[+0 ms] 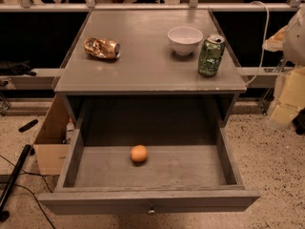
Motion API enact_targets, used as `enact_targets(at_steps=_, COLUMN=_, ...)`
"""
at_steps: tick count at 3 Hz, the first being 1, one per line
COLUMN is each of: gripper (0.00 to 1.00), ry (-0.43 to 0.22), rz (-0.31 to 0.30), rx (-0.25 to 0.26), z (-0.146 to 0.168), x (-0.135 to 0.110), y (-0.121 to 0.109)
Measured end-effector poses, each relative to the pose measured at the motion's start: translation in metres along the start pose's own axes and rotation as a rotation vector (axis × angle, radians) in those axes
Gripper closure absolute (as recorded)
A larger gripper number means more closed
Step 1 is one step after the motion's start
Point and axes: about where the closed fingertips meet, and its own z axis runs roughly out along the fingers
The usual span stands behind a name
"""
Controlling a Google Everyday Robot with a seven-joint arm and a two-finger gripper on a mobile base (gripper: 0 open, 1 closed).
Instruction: Pick orange from top drawer and place on counter
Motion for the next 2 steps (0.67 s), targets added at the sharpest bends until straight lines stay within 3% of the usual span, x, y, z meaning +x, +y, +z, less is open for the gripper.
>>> enact_targets(at_steps=1, gripper=0.00, ry=-0.002, rz=0.000, rx=0.002, z=0.000, x=0.000, y=0.000)
enact_targets(at_steps=2, gripper=0.00, ry=-0.069, rz=0.080, rx=0.004, z=0.015, x=0.003, y=0.006)
